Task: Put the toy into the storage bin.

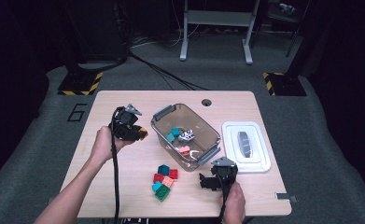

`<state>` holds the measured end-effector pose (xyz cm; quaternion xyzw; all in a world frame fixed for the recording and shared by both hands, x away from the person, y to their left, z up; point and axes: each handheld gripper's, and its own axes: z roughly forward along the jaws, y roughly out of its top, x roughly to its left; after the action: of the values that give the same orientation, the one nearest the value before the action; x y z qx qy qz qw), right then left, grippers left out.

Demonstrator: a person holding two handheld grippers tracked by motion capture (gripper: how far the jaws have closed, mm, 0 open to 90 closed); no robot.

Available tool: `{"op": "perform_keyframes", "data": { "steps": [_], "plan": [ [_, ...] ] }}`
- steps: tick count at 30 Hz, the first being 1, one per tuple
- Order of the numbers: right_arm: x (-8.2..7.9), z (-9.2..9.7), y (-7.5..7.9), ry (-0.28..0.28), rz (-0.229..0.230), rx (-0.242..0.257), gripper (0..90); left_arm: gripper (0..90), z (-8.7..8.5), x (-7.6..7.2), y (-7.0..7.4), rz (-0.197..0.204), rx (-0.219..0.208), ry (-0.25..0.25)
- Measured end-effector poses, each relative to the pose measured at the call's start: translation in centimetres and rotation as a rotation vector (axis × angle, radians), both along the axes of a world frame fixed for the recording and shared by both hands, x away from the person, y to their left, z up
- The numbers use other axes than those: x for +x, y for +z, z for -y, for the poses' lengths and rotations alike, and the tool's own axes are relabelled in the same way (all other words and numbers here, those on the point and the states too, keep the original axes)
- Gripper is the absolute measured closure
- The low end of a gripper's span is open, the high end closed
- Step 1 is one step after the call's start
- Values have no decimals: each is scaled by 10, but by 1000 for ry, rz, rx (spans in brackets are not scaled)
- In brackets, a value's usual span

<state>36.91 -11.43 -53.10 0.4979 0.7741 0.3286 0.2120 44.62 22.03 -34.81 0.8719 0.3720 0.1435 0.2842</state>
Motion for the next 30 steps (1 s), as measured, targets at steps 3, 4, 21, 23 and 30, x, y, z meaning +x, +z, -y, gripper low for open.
{"op": "perform_keyframes", "data": {
  "steps": [3,4,21,23,30],
  "plan": [
    [0,0,0,0,1,-1,0,674,3,3,9,16,-2,-1],
    [0,0,0,0,1,-2,0,674,4,4,11,20,-2,-1],
    [0,0,0,0,1,-2,0,674,48,26,16,38,24,-37],
    [0,0,0,0,1,-2,0,674,53,28,14,41,27,-45],
    [0,0,0,2,0,1,0,673,67,34,5,13,25,-67]
  ]
}}
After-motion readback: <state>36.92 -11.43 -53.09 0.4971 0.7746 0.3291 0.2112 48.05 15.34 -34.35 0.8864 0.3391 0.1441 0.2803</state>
